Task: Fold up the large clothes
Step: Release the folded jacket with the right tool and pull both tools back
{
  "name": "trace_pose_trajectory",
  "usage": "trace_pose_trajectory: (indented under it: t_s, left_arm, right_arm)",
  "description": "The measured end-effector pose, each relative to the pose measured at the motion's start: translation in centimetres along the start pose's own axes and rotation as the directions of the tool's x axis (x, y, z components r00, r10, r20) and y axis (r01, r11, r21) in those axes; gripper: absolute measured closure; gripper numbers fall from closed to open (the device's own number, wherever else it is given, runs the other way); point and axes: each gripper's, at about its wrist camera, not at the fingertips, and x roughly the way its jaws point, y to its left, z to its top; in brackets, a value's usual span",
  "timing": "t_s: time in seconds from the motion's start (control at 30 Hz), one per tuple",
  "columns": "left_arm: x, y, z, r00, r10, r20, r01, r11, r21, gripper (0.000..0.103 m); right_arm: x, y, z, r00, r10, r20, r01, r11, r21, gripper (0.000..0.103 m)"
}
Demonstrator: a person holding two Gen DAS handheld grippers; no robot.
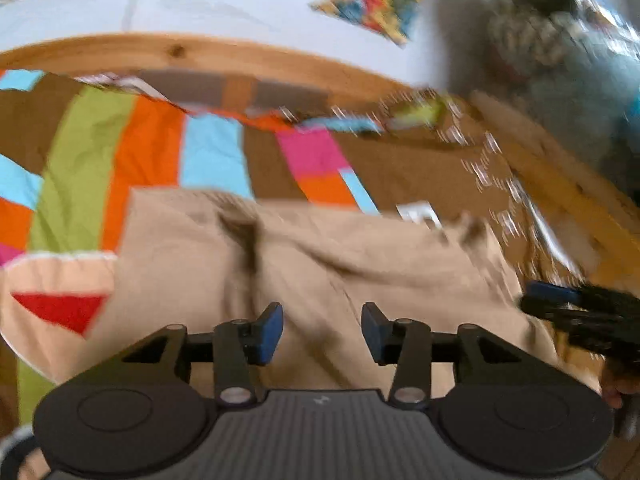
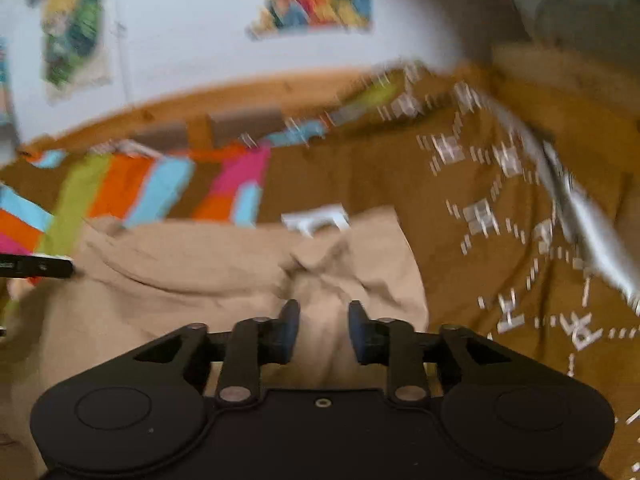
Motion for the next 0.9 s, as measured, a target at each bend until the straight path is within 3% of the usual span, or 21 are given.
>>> trace_pose_trajectory:
  t_s: [0.07, 0.13, 0.23, 0.27, 0.33, 0.37, 0.4, 0.43, 0.5, 0.6, 0.73, 0.8, 0.9]
  left_arm:
    - [1.4, -1.5, -1.4, 0.996, 0.065, -0.061, -0.06, 0.994, 0.087, 0.056]
    - [3.6, -2.2, -2.5, 0.975, 0.182, -0.127, -0.163, 0.976, 0.147, 0.057]
    - [5.3, -0.8, -3.0, 0.953, 0.242, -0.181, -0.235, 0.97, 0.057, 0.056]
    - [5.1, -0.2, -2.9, 0.955, 0.23, -0.186, -0.232, 0.973, 0.012, 0.054]
    - [4.0, 0.5, -2.9, 0.959, 0.215, -0.183, -0.229, 0.972, -0.057, 0.046]
    - [3.3, 0.8, -2.9, 0.958, 0.219, -0.184, -0.235, 0.969, -0.07, 0.031]
    - [2.6, 1.0, -3.0, 0.957, 0.224, -0.187, -0.24, 0.968, -0.069, 0.024]
    - [1.7, 1.2, -3.2, 0.956, 0.23, -0.183, -0.245, 0.968, -0.061, 0.024]
    - [-0.5, 1.4, -3.6, 0.955, 0.247, -0.167, -0.257, 0.965, -0.045, 0.021]
    - [-4.7, 1.0, -4.3, 0.959, 0.256, -0.124, -0.262, 0.964, -0.04, 0.006]
    - [-10.4, -0.1, -5.6, 0.96, 0.267, -0.084, -0.267, 0.964, 0.005, 0.001]
    - [-13.1, -0.7, -6.6, 0.962, 0.258, -0.091, -0.256, 0.966, 0.032, 0.001]
    - [-15.9, -1.5, -9.0, 0.969, 0.219, -0.111, -0.214, 0.975, 0.054, 0.001]
  right_arm:
    - [-0.6, 1.8, -0.8, 0.998, 0.062, 0.002, -0.062, 0.996, -0.067, 0.061]
    - [0.1, 3.9, -2.0, 0.993, 0.104, -0.061, -0.112, 0.983, -0.145, 0.059]
    - [2.7, 6.3, -4.4, 0.979, 0.051, -0.198, -0.096, 0.969, -0.226, 0.059]
    - [3.8, 6.6, -5.0, 0.97, 0.028, -0.241, -0.087, 0.967, -0.238, 0.059]
    - [4.3, 6.0, -5.6, 0.968, 0.03, -0.251, -0.086, 0.972, -0.217, 0.057]
    - [3.9, 5.5, -5.4, 0.969, 0.041, -0.245, -0.088, 0.978, -0.187, 0.053]
    - [3.3, 5.0, -5.1, 0.97, 0.048, -0.238, -0.088, 0.983, -0.159, 0.046]
    - [2.4, 4.5, -4.8, 0.972, 0.064, -0.225, -0.096, 0.986, -0.137, 0.041]
    - [0.1, 3.6, -4.6, 0.977, 0.089, -0.194, -0.115, 0.985, -0.126, 0.019]
    - [-3.1, 2.1, -5.4, 0.979, 0.109, -0.175, -0.13, 0.985, -0.111, 0.013]
    - [-8.2, 1.2, -8.2, 0.984, 0.087, -0.156, -0.1, 0.992, -0.081, 0.011]
    - [-10.9, 1.5, -9.8, 0.986, 0.087, -0.141, -0.1, 0.991, -0.085, 0.002]
    - [-14.7, 2.9, -11.9, 0.99, 0.068, -0.126, -0.09, 0.98, -0.176, 0.001]
